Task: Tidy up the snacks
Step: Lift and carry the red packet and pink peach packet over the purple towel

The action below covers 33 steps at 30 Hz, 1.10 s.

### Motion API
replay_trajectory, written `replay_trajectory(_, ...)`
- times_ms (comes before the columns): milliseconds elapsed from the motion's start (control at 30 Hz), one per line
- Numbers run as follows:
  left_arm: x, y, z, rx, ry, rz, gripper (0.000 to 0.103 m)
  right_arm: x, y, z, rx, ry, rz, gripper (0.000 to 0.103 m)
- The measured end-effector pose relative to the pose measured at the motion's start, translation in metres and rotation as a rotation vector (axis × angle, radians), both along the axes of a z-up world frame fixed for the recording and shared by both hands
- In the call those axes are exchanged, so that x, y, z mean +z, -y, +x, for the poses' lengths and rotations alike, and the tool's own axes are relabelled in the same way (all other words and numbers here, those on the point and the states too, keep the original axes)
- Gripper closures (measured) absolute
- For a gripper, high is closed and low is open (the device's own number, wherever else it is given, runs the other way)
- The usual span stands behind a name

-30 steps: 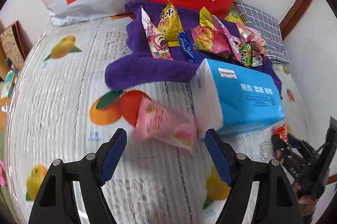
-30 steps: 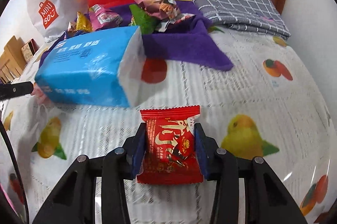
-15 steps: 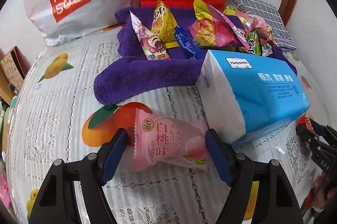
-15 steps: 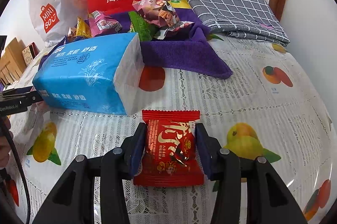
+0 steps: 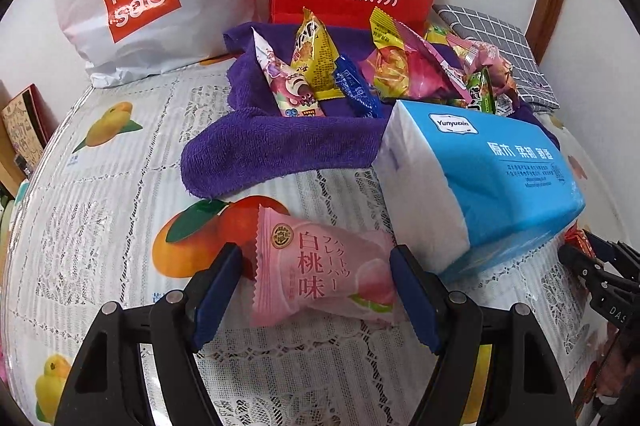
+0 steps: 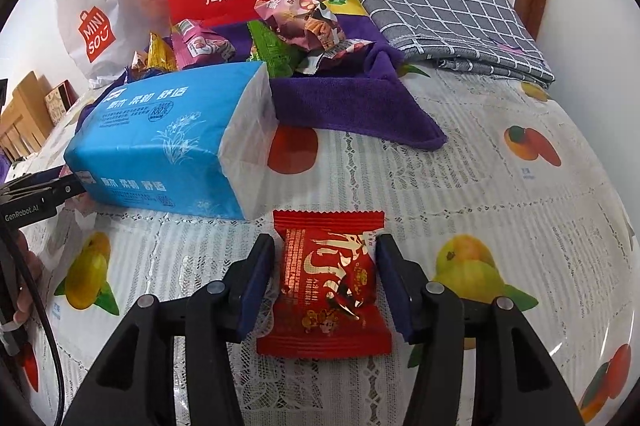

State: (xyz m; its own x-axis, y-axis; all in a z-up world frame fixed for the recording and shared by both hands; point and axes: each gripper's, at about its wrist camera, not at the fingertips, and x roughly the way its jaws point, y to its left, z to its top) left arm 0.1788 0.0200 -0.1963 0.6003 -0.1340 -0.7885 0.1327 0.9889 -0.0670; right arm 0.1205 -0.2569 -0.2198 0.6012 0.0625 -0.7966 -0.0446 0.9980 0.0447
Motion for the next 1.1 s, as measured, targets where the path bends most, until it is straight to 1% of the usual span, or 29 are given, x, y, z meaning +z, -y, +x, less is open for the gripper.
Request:
replay_trajectory(133,-0.001,0.003,0.000,-0.003,-0.004,0.020,0.028,0.000,0.000,0.000,0.001,0.000,0.001,0.049)
replay_trajectory(200,-0.001,0.002,0.000,-0.004,-0.004,0.008,0.028,0.000,0.000,0.000,0.001,0.000,0.000,0.049)
replay_trajectory(267,0.000,-0.001,0.000,-0.006,-0.003,-0.012,0.027,0.000,-0.001,0.001,0.005,-0.001,0.002,0.047)
replay_trajectory(533,0.000,-0.001,0.000,-0.004,0.000,-0.029,0.027,0.000,-0.002,0.000,0.009,-0.001,-0.003,0.046)
replay_trajectory(667,0.002,-0.009,-0.001,0.033,0.012,-0.057,0.044,0.000,-0.002,0.000,0.009,-0.001,-0.001,0.045)
replay_trajectory(733,0.002,-0.013,-0.001,0.043,0.014,-0.075,0.046,0.000,-0.002,0.000,0.009,-0.001,0.000,0.045)
replay_trajectory(900,0.004,-0.012,-0.003,0.033,0.008,-0.079,0.048,0.000,-0.003,0.000,0.009,-0.001,0.002,0.046)
replay_trajectory(1000,0.006,-0.012,-0.006,0.024,-0.006,-0.107,0.048,0.001,0.000,0.000,-0.007,0.003,0.001,0.054)
replay_trajectory(1067,0.008,-0.012,-0.009,0.023,-0.009,-0.108,0.048,0.001,0.002,0.000,-0.018,0.005,0.002,0.059)
replay_trajectory(1100,0.010,-0.012,-0.011,0.023,-0.007,-0.106,0.048,0.002,0.003,0.000,-0.019,0.005,0.000,0.060)
